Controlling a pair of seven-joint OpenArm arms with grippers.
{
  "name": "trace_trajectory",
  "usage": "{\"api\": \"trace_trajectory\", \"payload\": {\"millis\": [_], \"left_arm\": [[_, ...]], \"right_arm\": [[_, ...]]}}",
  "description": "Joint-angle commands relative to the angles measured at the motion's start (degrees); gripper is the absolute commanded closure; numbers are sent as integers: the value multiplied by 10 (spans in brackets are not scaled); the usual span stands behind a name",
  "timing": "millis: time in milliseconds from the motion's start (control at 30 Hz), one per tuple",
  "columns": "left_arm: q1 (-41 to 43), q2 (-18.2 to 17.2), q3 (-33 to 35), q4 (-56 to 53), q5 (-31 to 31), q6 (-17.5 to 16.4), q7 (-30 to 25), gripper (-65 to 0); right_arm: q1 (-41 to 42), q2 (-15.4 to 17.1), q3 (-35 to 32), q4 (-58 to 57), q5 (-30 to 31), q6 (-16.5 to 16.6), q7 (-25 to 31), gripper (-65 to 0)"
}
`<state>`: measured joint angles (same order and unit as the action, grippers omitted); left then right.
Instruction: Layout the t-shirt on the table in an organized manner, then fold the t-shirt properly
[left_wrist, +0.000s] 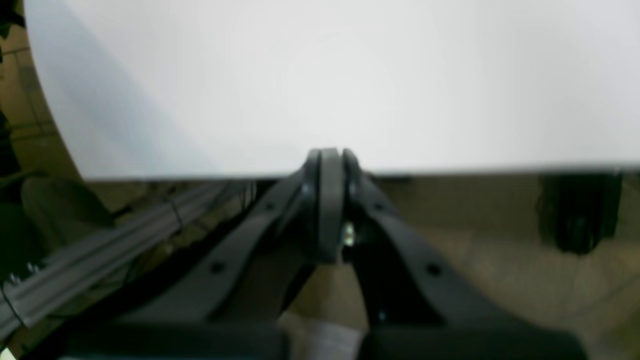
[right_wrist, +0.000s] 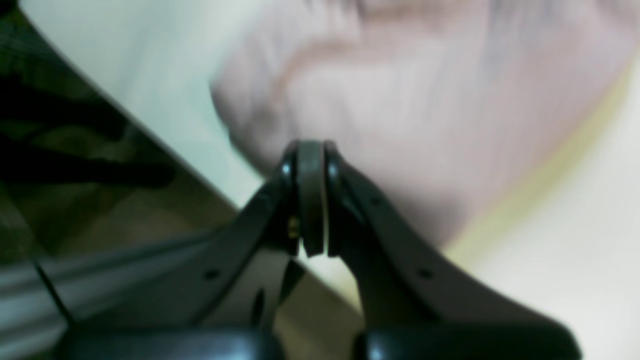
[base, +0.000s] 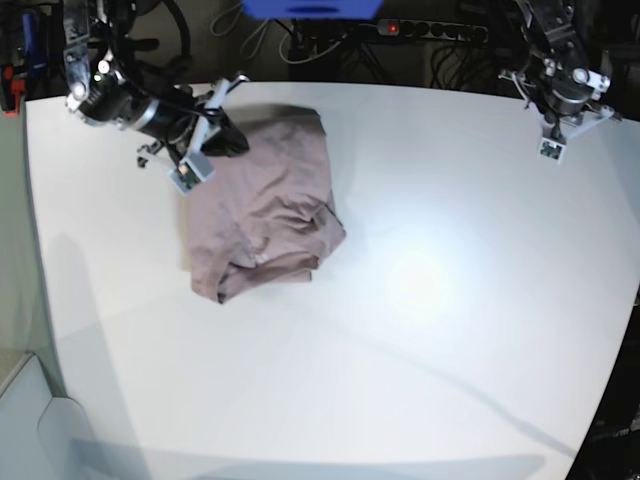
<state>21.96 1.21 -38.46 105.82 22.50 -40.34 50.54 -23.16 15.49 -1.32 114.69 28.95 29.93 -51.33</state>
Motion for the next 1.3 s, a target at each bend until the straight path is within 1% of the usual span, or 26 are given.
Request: {"api": "trace_trajectory", "payload": {"millis": [0, 133, 233, 333, 400, 433, 500, 567, 633, 700, 800, 900, 967, 1067, 1133, 1233, 1267], "left_arm": [[9, 5, 4, 11, 2, 3, -5, 0], [52, 13, 36, 16, 1, 3, -5, 0], [88, 29, 67, 29, -8, 3, -5, 0], [117, 31, 91, 38, -22, 3, -5, 0], [125, 32, 102, 31, -36, 3, -5, 0], [131, 39, 106, 20, -43, 3, -6, 0], [133, 50, 105, -7, -53, 3, -17, 0], [137, 57, 106, -43, -51, 3, -54, 0], [139, 70, 105, -88, -51, 3, -101, 0], [145, 72, 108, -140, -51, 3, -141, 0], [145, 69, 110, -227, -54, 3, -202, 0], [143, 69, 110, -325, -54, 3, -275, 0], [127, 68, 107, -394, -51, 3, -327, 0], [104, 49, 110, -497, -54, 3, -382, 0], [82, 43, 110, -564, -54, 3, -413, 0], [46, 34, 106, -660, -54, 3, -462, 0], [37, 26, 106, -685, -54, 13, -477, 0]], "right_arm": [[-15, 8, 12, 10, 12, 1, 14, 0], [-77, 10, 52, 10, 12, 1, 19, 0], [-126, 19, 68, 10, 4, 2, 52, 0], [-164, 21, 68, 9, -31, 2, 89, 0], [-182, 19, 68, 3, -60, 2, 101, 0], [-188, 18, 67, -5, -80, 3, 106, 0], [-194, 2, 67, -26, -112, 4, 118, 0], [-195, -10, 69, -53, -139, 4, 132, 0], [-195, -14, 68, -87, -164, 5, 146, 0], [-196, -22, 64, -131, -176, 5, 167, 0], [-197, -19, 50, -201, -176, 5, 216, 0], [-202, -17, 39, -271, -177, 5, 277, 0], [-202, -17, 28, -325, -177, 5, 315, 0], [-184, -18, 6, -405, -191, 5, 370, 0], [-171, -21, -12, -471, -196, 5, 410, 0], [-125, -22, -41, -582, -196, 3, 471, 0], [-109, -22, -51, -619, -196, 3, 487, 0]]}}
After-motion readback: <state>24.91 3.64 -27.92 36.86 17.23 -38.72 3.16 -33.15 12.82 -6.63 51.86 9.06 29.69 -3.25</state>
